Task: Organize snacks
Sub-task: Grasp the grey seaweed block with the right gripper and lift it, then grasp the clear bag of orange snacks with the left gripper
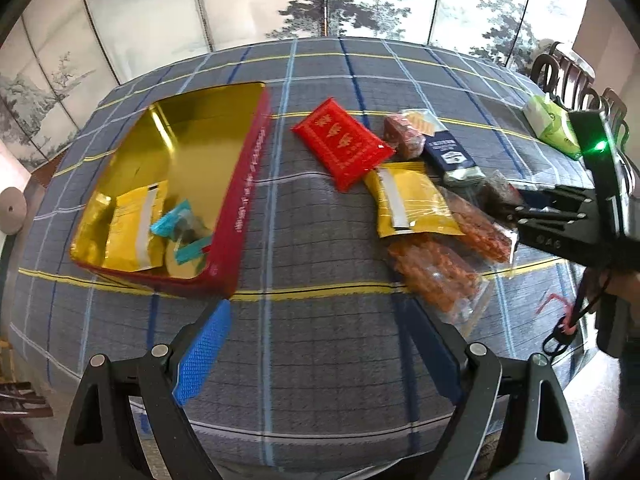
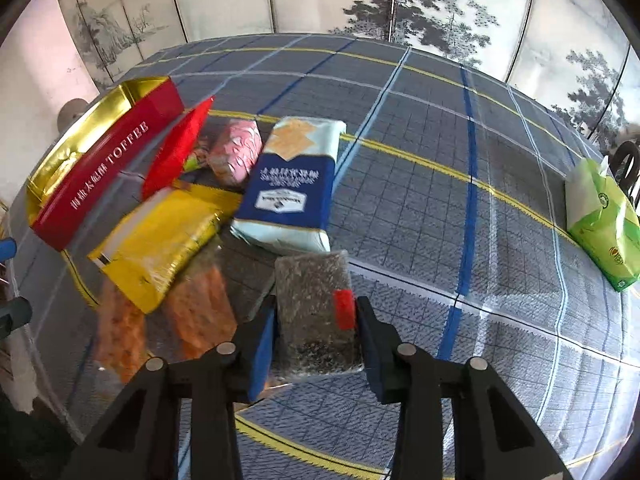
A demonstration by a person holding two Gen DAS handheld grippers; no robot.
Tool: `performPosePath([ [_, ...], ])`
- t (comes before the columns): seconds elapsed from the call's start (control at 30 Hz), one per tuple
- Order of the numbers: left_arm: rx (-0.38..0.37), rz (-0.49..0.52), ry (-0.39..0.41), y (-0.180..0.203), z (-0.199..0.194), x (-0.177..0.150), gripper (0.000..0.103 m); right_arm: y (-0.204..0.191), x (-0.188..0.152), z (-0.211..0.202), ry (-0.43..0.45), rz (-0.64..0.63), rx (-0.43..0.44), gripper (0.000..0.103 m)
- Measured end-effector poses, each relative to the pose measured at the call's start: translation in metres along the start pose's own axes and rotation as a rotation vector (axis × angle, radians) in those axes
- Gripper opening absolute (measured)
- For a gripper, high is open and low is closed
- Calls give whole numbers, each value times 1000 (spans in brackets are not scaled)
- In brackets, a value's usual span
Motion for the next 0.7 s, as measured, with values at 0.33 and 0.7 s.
performPosePath([
  [0.33, -48, 5, -45, 26, 10, -4, 86, 13, -7, -3, 75, 17, -54, 36],
  [0.7, -91, -78, -118, 42, 23, 1, 88, 62, -13, 1, 137, 135, -177, 36],
])
Point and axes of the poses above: each gripper's, at about its wrist camera, not at the fingertips, and z roughly the way its jaws point, y to its right, x to its top, the point moved 6 cm from there along z, roughly the way its jaws point, and after that the axes turned 13 degrees about -z, right-handed, at the moved point
